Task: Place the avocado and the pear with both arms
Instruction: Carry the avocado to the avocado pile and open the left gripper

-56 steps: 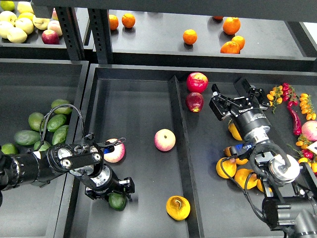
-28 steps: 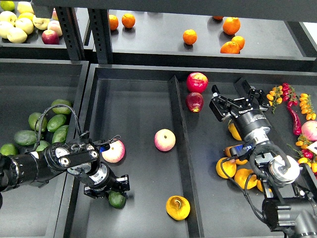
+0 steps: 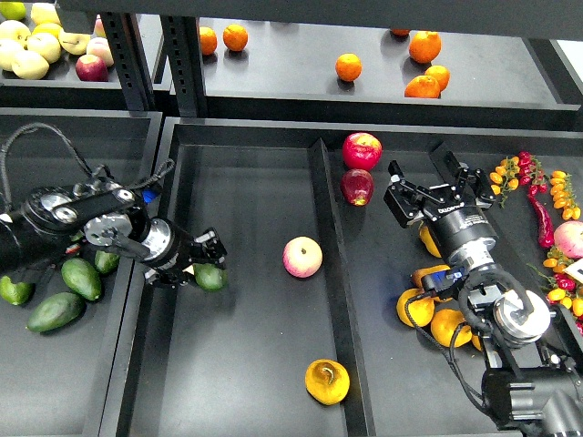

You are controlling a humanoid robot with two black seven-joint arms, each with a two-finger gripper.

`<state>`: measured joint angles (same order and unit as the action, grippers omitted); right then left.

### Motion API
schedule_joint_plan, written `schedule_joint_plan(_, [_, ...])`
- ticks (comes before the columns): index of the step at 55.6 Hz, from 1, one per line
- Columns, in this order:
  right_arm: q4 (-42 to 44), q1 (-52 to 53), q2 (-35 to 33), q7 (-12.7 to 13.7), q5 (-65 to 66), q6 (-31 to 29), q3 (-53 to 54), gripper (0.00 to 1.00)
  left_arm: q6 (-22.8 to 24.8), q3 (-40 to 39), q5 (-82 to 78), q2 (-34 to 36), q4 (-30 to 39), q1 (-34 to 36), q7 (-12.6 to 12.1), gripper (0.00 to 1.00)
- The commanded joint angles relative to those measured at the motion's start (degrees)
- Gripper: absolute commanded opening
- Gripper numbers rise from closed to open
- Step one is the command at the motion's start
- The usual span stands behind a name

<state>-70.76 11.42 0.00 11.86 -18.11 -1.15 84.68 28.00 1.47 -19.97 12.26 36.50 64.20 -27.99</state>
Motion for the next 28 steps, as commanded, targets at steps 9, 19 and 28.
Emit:
schedule_joint_plan(9, [0.0, -0.4, 0.0, 0.2, 0.0, 0.0, -0.3, 1.0, 0.0, -3.6, 1.9, 8.7, 0.1, 0.4, 0.0, 0.18])
schedule_joint_plan(19, [0.1, -0.6, 0.0, 0.2, 0.0, -0.1, -0.3, 1.0, 0.0, -4.6, 1.9, 14.5, -0.9, 0.0, 0.0, 0.19])
schedule_joint_plan(28, [0.0, -1.0, 0.0, 0.3, 0.0, 0.0, -0.3, 1.0, 0.0, -4.5, 1.9, 18.6, -2.9, -0.3, 0.0, 0.21])
